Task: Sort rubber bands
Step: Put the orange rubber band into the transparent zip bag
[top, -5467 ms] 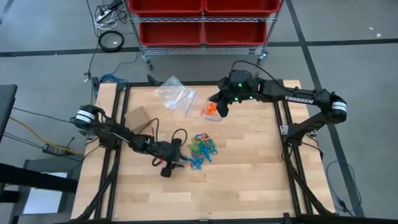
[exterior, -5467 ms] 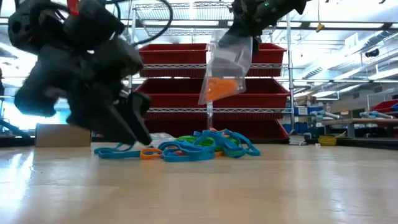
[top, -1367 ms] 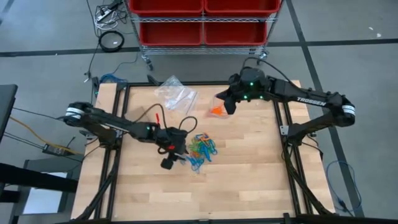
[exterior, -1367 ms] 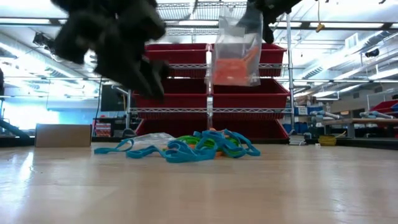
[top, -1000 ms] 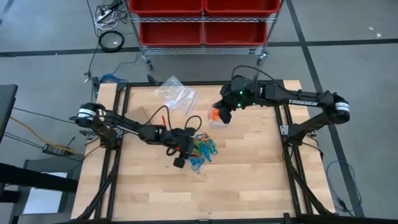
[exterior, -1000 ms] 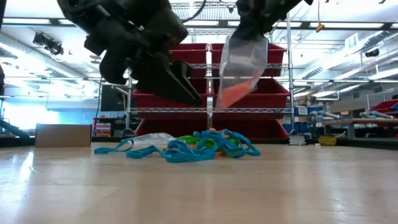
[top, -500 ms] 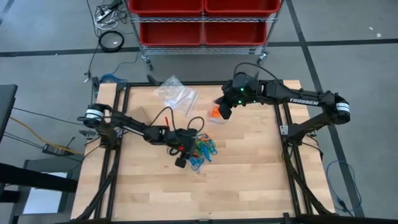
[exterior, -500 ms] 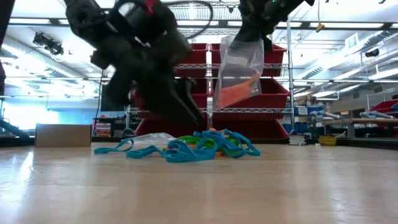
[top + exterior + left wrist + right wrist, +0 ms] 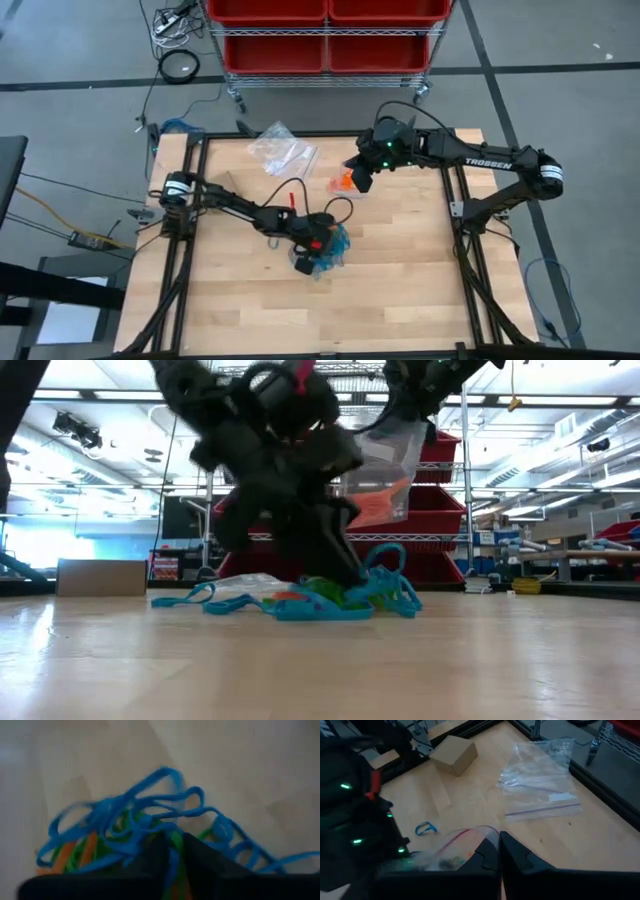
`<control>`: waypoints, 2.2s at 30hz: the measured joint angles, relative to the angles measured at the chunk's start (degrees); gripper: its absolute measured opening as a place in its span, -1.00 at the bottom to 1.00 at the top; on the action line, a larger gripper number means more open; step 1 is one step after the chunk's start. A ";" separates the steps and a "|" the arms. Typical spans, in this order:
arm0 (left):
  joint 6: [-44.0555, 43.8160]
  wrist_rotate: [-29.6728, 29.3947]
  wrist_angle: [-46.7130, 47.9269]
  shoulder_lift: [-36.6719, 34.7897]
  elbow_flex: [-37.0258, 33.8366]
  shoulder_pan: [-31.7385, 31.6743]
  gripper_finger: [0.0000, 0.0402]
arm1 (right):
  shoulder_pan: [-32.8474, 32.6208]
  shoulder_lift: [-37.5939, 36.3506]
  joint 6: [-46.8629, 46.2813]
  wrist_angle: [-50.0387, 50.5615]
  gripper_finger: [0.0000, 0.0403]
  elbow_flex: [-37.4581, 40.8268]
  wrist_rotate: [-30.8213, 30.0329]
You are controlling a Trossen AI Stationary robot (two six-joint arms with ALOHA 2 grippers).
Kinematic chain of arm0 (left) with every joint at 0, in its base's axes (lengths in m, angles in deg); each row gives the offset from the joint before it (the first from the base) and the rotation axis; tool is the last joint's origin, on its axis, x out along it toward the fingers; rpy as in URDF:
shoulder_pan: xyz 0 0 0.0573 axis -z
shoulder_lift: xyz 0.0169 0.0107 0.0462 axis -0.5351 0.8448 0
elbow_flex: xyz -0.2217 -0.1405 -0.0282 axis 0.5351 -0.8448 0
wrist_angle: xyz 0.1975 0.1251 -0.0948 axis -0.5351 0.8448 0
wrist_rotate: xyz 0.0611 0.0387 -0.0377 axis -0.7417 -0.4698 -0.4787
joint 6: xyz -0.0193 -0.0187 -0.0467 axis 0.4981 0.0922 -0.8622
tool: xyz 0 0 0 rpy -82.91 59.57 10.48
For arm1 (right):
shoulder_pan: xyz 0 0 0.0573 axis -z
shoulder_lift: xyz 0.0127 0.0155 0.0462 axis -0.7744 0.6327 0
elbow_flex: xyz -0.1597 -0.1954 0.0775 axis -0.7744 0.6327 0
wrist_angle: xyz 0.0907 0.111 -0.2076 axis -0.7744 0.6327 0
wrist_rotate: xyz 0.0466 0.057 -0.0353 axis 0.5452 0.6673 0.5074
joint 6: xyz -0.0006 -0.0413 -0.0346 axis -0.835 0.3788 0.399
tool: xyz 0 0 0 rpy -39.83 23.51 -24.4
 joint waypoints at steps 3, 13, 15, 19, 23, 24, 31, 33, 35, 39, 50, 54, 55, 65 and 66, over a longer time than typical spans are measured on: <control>2.46 -2.19 10.55 -1.43 2.85 -0.08 -0.94 | -0.24 0.00 0.22 0.19 -1.00 0.00 0.00; 4.63 -11.89 31.28 -10.69 4.80 -0.65 -0.97 | -1.29 0.02 0.28 0.58 -1.00 0.00 -0.07; 4.16 -12.04 34.69 -11.91 4.80 -1.28 -0.97 | -1.27 0.02 0.28 0.75 -1.00 0.00 -0.09; 2.53 -13.36 39.22 -12.54 3.17 -2.06 -0.97 | -1.28 0.02 0.28 0.74 -1.00 0.00 -0.09; -0.33 -12.63 36.84 -13.65 -2.39 -3.36 -0.96 | -1.52 0.04 0.28 0.81 -1.00 0.00 0.11; -1.49 -10.26 34.93 -13.69 -4.11 -3.89 -0.94 | -1.62 0.04 0.29 0.80 -1.00 0.00 0.13; -7.96 -2.71 23.93 -14.98 -10.96 -4.68 -0.51 | -1.64 0.04 0.76 0.72 -1.00 0.00 0.30; -9.55 -4.37 22.44 -15.84 -10.96 -4.75 -0.32 | -1.64 0.04 0.83 0.78 -1.00 0.00 0.44; -10.60 -5.22 21.75 -17.24 -10.96 -4.69 -0.15 | -1.64 0.04 0.87 0.65 -1.00 0.00 0.48; -11.92 -5.29 18.86 -19.00 -10.94 -4.10 0.04 | -1.80 0.07 0.96 0.43 -1.00 0.00 0.51; -12.25 -5.55 4.48 -17.29 -10.74 1.87 -0.21 | -2.45 0.07 1.44 -0.20 -1.00 0.00 0.49; -15.42 -4.48 4.68 -14.25 -10.77 0.61 -0.37 | -2.49 0.07 1.42 -0.34 -1.00 0.00 0.48; -16.42 -4.20 4.85 -13.36 -10.85 0.27 -0.40 | -2.49 0.07 1.42 -0.66 -1.00 0.00 0.46; -19.44 -7.95 2.64 -9.60 -10.82 -0.96 -0.48 | -2.49 0.04 2.00 -1.07 -1.00 0.00 0.46; -19.42 -8.70 2.71 -9.60 -10.79 -1.09 -0.48 | -2.49 0.04 2.20 -1.13 -1.00 0.00 0.46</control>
